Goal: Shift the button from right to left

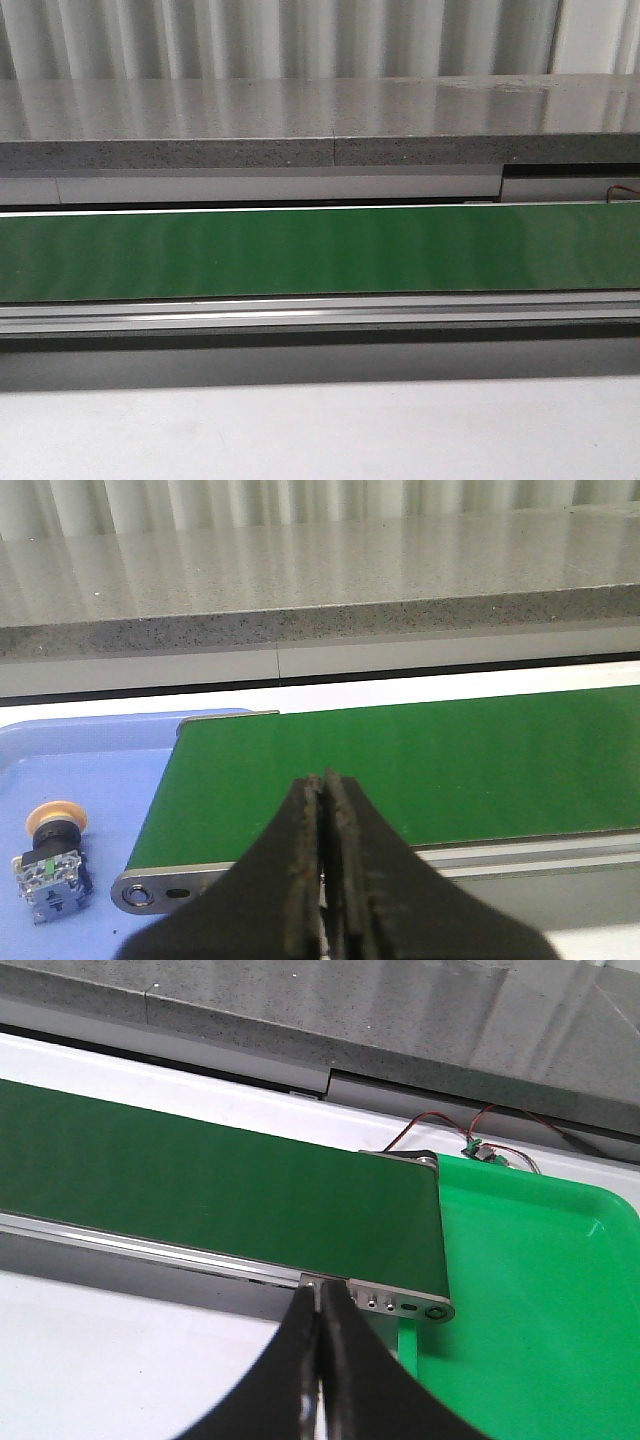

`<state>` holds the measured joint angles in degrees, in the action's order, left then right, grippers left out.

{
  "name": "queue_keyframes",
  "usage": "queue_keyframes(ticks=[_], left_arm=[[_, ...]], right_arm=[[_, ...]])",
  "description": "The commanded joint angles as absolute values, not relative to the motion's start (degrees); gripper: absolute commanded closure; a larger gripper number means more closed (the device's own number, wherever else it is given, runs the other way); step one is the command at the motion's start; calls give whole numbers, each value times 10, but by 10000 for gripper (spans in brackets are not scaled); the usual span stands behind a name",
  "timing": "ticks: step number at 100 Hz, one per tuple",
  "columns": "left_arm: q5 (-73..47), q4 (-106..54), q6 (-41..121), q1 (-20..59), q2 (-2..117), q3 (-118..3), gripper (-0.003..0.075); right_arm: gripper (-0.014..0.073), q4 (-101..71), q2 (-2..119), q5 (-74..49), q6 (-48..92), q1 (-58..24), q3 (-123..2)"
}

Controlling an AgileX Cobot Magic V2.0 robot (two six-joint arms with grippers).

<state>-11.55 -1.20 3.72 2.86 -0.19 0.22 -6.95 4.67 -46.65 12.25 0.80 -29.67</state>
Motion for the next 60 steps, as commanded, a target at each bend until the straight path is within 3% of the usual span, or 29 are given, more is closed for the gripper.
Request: queue_keyframes(ticks=[1,24,47,60], left_arm=[[-73,-17,33,29,-20,24,741],[-73,-17,33,29,-20,24,741],[-73,-17,33,29,-20,24,741],[-73,-17,33,29,-20,24,741]], right_arm=[[659,-68,53,-414,127,9,-306],[659,-48,53,-214,90,12,-228],[659,53,53,10,-35,12,-92],[659,51,43,64,-35,12,-37]])
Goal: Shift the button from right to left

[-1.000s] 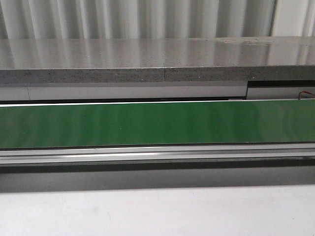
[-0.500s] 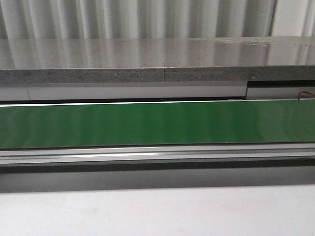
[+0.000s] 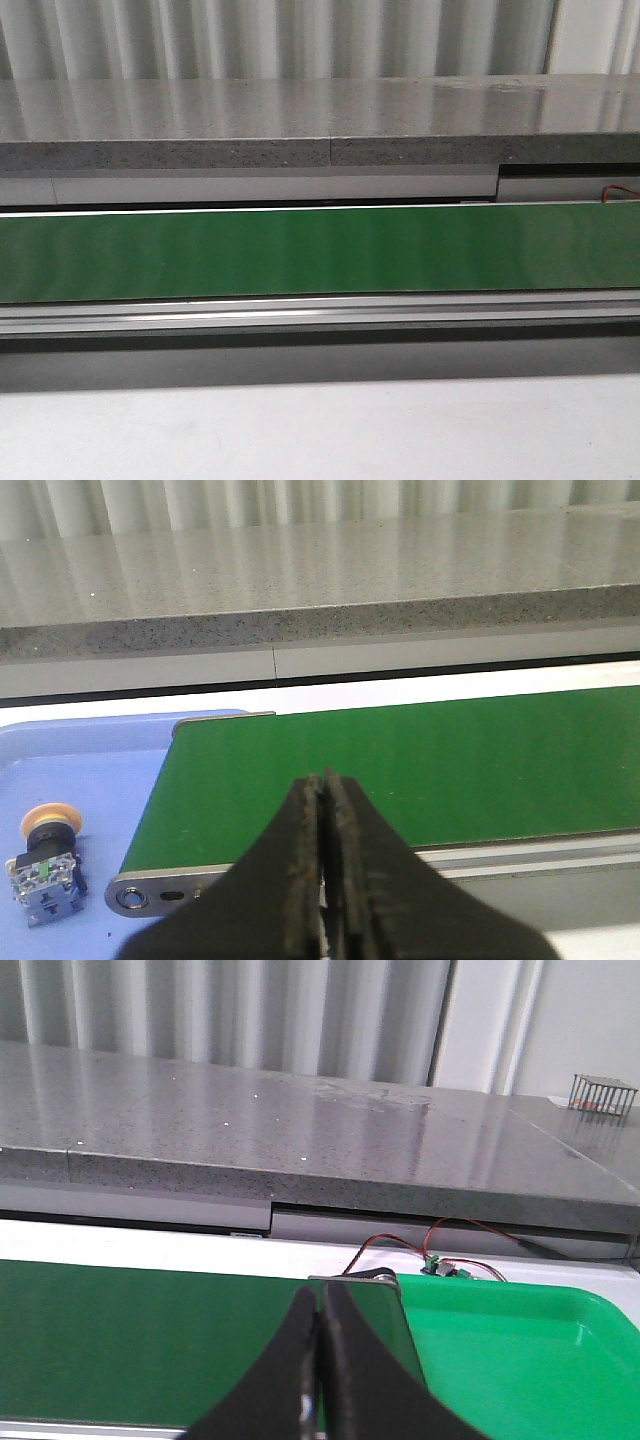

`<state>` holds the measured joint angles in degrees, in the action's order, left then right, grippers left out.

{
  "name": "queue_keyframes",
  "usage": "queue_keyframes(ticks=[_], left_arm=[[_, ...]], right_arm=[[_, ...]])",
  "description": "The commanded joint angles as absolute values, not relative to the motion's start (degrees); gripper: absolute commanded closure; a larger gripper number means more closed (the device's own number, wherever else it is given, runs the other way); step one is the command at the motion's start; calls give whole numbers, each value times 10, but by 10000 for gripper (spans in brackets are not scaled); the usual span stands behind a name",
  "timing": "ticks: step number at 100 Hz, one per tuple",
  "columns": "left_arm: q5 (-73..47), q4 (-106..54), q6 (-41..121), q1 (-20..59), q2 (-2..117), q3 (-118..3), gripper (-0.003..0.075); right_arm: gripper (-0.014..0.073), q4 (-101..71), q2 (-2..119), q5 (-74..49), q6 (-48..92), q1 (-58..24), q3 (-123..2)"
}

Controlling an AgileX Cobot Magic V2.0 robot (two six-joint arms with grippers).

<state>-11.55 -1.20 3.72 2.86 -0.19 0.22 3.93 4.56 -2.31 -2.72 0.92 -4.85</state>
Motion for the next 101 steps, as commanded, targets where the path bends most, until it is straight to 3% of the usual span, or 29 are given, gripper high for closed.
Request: queue_keyframes(ticks=[1,17,101], left_arm=[[-73,-17,33,29,-20,24,741],[-73,-17,33,29,-20,24,741],[-74,-17,33,29,-20,24,741]], right_arm=[[659,51,42,64,-35,12,-32],[659,44,-21,30,-34,12,4],[659,44,-18,6,-31,12,4]])
